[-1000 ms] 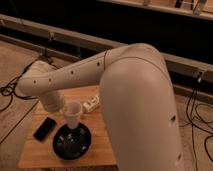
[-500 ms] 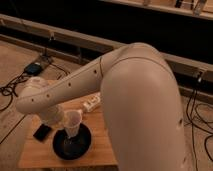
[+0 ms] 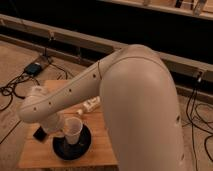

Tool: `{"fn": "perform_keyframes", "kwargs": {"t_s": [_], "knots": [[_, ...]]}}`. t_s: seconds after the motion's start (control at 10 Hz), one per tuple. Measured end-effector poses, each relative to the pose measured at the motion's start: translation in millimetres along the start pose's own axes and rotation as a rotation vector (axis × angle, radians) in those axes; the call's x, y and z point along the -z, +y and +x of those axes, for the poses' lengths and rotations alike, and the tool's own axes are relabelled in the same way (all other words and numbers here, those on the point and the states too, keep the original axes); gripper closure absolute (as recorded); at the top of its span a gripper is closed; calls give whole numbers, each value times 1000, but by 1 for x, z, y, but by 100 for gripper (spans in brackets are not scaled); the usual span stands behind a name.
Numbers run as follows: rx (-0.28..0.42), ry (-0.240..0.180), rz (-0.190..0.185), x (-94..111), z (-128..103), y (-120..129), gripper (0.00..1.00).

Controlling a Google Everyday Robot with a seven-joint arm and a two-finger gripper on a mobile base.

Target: Place the ceramic cup in the ceramic bowl

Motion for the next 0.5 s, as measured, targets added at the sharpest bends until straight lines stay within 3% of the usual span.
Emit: {"fn": "perform_keyframes", "kwargs": {"t_s": [0.1, 0.5], "knots": [[2, 2, -2, -2, 1, 1, 98], [9, -2, -1, -6, 3, 3, 60]]}}
